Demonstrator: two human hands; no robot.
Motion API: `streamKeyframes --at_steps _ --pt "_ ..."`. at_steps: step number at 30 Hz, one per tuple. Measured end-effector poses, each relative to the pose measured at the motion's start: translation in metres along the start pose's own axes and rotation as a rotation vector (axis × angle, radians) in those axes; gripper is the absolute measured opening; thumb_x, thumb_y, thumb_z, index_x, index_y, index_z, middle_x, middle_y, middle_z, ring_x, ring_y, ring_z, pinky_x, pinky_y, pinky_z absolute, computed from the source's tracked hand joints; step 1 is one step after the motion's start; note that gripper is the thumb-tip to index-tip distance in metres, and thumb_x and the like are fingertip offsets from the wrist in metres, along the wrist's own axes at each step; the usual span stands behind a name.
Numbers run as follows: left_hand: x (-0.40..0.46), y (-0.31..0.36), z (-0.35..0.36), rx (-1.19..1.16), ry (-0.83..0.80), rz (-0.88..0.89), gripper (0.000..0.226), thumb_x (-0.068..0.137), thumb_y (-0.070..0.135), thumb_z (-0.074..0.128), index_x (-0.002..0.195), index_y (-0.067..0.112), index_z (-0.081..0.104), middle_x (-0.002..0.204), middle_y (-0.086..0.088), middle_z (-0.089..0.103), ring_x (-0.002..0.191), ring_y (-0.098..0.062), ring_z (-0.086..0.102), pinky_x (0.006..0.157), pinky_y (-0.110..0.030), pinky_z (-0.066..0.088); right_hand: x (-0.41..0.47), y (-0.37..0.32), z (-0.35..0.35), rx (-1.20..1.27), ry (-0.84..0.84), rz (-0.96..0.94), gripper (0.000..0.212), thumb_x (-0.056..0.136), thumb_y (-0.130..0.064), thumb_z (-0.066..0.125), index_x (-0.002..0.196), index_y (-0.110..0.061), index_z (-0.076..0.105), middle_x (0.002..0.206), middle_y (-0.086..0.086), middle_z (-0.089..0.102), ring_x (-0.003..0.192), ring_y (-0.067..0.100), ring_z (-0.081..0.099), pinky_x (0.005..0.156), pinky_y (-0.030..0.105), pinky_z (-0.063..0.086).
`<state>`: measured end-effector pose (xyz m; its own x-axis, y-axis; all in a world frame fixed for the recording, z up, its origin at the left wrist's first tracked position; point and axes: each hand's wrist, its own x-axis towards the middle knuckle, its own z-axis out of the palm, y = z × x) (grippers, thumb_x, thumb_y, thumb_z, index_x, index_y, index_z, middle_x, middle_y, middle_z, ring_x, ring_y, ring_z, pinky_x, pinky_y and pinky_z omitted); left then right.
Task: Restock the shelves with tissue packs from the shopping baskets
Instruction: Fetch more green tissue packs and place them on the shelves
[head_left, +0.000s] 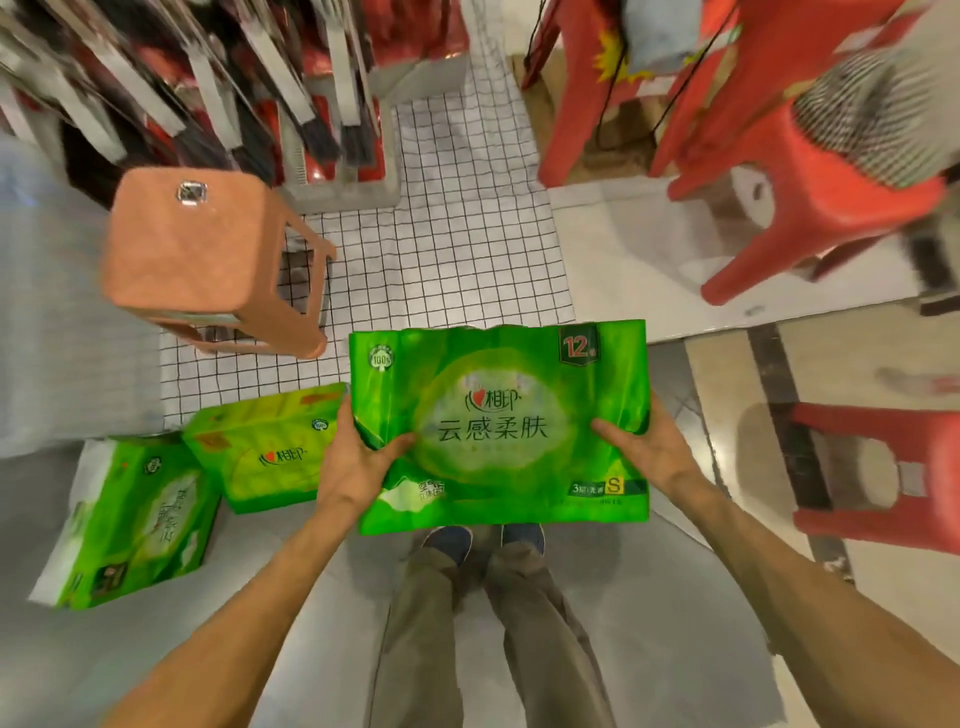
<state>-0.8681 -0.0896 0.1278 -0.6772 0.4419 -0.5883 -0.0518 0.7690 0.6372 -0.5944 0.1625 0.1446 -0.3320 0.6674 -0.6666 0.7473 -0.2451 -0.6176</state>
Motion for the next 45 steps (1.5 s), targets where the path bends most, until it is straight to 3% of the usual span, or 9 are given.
streamKeyframes --at_steps 3,7,11,16,20,26,32,42,45 --pt "-0.031 0.051 -0.03 0.031 -0.007 0.1 0.1 0.072 0.049 0.087 0.152 0.026 0.031 0.13 -0.003 0.065 0.112 -0.03 0.065 0.093 -0.05 0.056 -0.056 -0.025 -0.03 0.027 0.091 -0.032 0.08 0.078 -0.039 0.086 0.144 -0.022 0.044 0.125 0.0 0.07 0.108 0.021 0.07 0.097 0.046 0.057" --pt "-0.078 0.117 -0.067 0.052 -0.033 0.275 0.099 0.074 0.045 0.087 0.153 0.023 0.032 0.126 0.004 0.059 0.11 -0.024 0.061 0.09 -0.04 0.053 -0.135 -0.058 -0.059 0.138 0.201 -0.055 0.078 0.084 -0.028 0.083 0.148 -0.013 0.041 0.126 0.001 0.063 0.113 0.021 0.062 0.1 0.037 0.049" --pt "-0.126 0.177 -0.093 0.074 -0.081 0.415 0.103 0.074 0.043 0.087 0.156 0.022 0.03 0.139 -0.004 0.059 0.122 -0.03 0.06 0.099 -0.046 0.05 -0.201 -0.057 -0.088 0.246 0.349 -0.098 0.113 0.054 -0.073 0.088 0.146 -0.028 0.041 0.127 -0.002 0.068 0.109 0.018 0.068 0.102 0.049 0.055" --pt "-0.177 0.236 -0.101 0.137 -0.178 0.595 0.108 0.065 0.059 0.082 0.154 0.023 0.033 0.135 -0.004 0.062 0.116 -0.03 0.064 0.093 -0.049 0.055 -0.309 -0.07 -0.116 0.335 0.533 -0.118 0.078 0.084 -0.026 0.085 0.146 -0.015 0.04 0.128 -0.002 0.06 0.11 0.014 0.06 0.094 0.029 0.047" --pt "-0.223 0.277 -0.086 0.19 -0.247 0.736 0.102 0.072 0.052 0.085 0.154 0.024 0.031 0.137 -0.004 0.061 0.115 -0.03 0.063 0.09 -0.049 0.056 -0.38 -0.047 -0.137 0.363 0.744 -0.11 0.091 0.071 -0.062 0.085 0.146 -0.033 0.043 0.128 -0.013 0.066 0.112 0.013 0.067 0.099 0.045 0.056" --pt "-0.313 0.318 -0.046 0.193 -0.438 0.965 0.098 0.075 0.041 0.087 0.154 0.022 0.033 0.142 -0.003 0.058 0.12 -0.027 0.06 0.094 -0.046 0.053 -0.502 0.0 -0.144 0.464 1.003 -0.048 0.086 0.084 -0.044 0.081 0.154 -0.026 0.034 0.13 -0.006 0.063 0.099 0.013 0.064 0.082 0.03 0.053" --pt "-0.419 0.309 0.001 0.234 -0.605 1.115 0.102 0.07 0.051 0.089 0.153 0.03 0.032 0.141 -0.003 0.059 0.124 -0.03 0.059 0.099 -0.053 0.052 -0.629 0.073 -0.121 0.547 1.242 0.017 0.084 0.087 -0.04 0.079 0.155 -0.024 0.031 0.123 -0.01 0.059 0.085 -0.003 0.059 0.063 0.014 0.043" --pt "-0.645 0.181 0.066 0.248 -0.96 1.297 0.105 0.069 0.053 0.089 0.154 0.032 0.03 0.142 0.003 0.058 0.124 -0.023 0.059 0.103 -0.05 0.051 -0.877 0.223 -0.008 0.665 1.586 0.201 0.087 0.078 -0.041 0.087 0.148 -0.025 0.038 0.129 -0.005 0.064 0.109 0.015 0.065 0.078 0.02 0.053" --pt "-0.71 0.13 0.082 0.273 -1.081 1.314 0.108 0.065 0.064 0.085 0.153 0.037 0.03 0.138 0.007 0.06 0.121 -0.022 0.061 0.102 -0.052 0.052 -0.949 0.264 0.038 0.696 1.656 0.289 0.092 0.076 -0.047 0.086 0.15 -0.028 0.035 0.126 -0.007 0.063 0.11 0.017 0.065 0.086 0.033 0.056"
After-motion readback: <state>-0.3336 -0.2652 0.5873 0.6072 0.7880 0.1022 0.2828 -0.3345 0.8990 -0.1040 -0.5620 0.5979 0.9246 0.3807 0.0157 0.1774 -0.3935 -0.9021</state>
